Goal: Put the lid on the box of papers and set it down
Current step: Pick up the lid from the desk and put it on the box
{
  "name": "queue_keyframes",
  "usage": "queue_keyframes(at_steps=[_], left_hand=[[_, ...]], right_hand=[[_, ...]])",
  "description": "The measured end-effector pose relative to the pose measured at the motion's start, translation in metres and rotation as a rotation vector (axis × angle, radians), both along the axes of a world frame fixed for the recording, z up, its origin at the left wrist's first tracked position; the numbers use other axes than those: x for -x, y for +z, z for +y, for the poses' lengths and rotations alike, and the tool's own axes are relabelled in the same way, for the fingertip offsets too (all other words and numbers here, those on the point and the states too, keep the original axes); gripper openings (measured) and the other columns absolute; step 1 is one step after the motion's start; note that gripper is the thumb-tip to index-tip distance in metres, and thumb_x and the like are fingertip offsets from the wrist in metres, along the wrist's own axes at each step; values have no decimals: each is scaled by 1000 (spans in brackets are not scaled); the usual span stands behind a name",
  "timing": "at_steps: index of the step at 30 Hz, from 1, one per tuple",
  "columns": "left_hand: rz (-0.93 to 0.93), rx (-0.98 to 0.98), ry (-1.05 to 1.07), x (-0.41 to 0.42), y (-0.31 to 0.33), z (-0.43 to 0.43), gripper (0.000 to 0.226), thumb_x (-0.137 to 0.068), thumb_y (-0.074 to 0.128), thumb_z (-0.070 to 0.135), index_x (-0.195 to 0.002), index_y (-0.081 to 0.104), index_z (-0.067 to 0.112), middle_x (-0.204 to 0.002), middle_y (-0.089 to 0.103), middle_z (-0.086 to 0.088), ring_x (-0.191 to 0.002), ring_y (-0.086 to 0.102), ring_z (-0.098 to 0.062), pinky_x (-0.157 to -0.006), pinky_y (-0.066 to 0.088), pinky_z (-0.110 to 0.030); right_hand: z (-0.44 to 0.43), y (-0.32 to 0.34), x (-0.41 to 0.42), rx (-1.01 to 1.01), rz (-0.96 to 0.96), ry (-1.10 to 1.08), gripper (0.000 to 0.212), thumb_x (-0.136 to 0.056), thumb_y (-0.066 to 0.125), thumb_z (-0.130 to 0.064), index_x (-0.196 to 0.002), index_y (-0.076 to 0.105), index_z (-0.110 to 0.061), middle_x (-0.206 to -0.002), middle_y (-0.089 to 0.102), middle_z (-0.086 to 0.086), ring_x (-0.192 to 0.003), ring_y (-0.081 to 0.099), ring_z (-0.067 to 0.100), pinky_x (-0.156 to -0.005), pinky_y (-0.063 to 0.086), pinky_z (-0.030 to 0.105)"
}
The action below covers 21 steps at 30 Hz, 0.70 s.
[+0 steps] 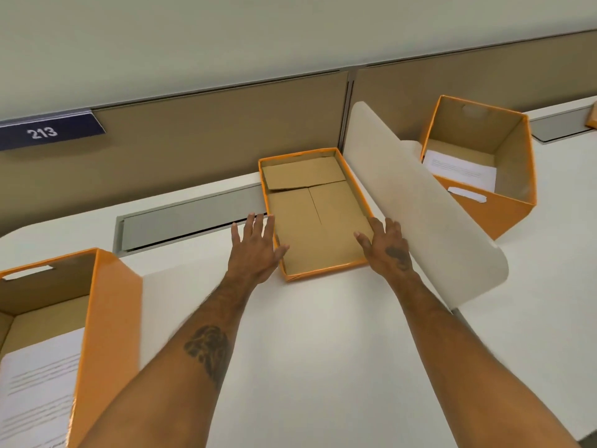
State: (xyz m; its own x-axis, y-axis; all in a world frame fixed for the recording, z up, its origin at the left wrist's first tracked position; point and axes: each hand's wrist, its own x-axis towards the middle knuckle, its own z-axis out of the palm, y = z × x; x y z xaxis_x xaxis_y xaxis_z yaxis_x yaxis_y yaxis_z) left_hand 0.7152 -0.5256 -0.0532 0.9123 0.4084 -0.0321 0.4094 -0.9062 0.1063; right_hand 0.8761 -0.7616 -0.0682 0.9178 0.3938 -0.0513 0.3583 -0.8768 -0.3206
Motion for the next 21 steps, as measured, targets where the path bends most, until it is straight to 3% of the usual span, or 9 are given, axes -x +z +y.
queue_keyframes(at_steps=[6,10,15,21], left_hand=[[67,98,35,-36,-41,-8,78,-95,28,62,-155,6,17,-164,5,-14,-151,1,-30,-119,4,-55],[79,164,63,-39,-53,-19,77,-96,33,57,-155,7,15,-164,-4,-18,-150,8,-34,-119,12,-52],[-17,388,127,-35,-43,-33,70,-99,44,37,-155,10,13,-165,-1,-7,-150,4,-33,-114,30,-50],[-117,435,155,-18,-27,-35,63,-90,39,-6,-150,25,4,-162,21,-10,-149,14,-30,-118,27,-41]], right_hand=[[12,-29,-21,49,48,63,68,-96,32,-59,-150,25,-17,-160,17,17,-149,10,35,-113,26,54],[17,-38,-24,15,102,29,70,-95,34,-60,-151,23,-19,-161,13,16,-145,22,36,-108,35,53],[22,-33,-22,-77,111,-64,65,-97,43,-48,-150,24,-16,-154,28,15,-134,36,37,-101,41,50],[25,-10,-11,-185,128,-185,59,-97,47,-37,-148,27,-14,-144,42,16,-126,45,36,-95,45,47]])
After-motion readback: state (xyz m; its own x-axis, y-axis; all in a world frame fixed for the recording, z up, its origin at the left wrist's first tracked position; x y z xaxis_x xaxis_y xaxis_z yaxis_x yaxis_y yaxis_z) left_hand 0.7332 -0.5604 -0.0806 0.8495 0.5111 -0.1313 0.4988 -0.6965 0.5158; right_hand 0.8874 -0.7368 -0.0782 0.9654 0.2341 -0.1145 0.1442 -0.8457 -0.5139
